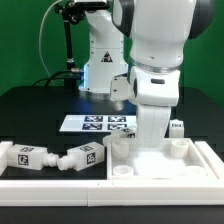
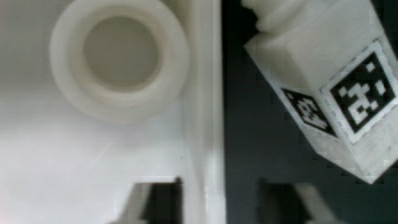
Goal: Assemble one leg
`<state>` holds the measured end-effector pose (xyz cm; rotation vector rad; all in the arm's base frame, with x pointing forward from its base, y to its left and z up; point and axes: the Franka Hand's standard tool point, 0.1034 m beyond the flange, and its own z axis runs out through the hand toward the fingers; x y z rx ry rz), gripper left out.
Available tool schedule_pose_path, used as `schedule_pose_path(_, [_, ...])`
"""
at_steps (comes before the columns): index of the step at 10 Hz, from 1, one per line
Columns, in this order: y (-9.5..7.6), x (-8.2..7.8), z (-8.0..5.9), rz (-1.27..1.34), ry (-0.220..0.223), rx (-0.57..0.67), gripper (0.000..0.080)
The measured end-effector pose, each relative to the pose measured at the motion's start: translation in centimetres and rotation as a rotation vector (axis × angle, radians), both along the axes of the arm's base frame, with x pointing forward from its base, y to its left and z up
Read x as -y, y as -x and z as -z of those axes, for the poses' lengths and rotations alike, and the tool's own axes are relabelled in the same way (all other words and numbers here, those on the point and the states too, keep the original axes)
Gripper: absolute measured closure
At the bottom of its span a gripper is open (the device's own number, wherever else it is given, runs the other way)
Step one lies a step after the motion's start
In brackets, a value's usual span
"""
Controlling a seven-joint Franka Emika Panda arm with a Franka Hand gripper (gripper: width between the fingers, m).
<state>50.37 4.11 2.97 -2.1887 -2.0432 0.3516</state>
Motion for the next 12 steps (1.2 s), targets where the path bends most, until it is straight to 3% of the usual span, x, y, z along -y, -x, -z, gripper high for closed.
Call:
schedule_pose_path(1, [0.0, 0.0, 0.0, 0.0, 0.0, 0.0, 0.0441])
schedule_pose_path(2, [0.0, 0.0, 0.0, 0.0, 0.0, 0.0, 0.0441])
schedule_pose_path(3, [0.0, 0.0, 0.0, 0.001, 0.0, 0.0, 0.0253])
schedule_pose_path(4, [0.0, 0.0, 0.0, 0.001, 0.0, 0.0, 0.0167])
schedule_pose_path(7, [-0.1, 0.1, -0.2, 0.017, 0.004, 0.004, 0.0153])
schedule_pose_path(8, [-0.4, 0.1, -1.4, 0.056, 0.015, 0.025, 0.0153])
schedule_pose_path(10, [0.2, 0.1, -3.4, 0.178, 0.045, 0.065, 0.0151])
schedule_pose_path(11, [0.6, 0.0, -3.5, 0.242, 0.064, 0.062, 0.0151])
schedule_pose_path(12, [1.2, -0.2, -3.6, 0.371, 0.115, 0.027, 0.0151])
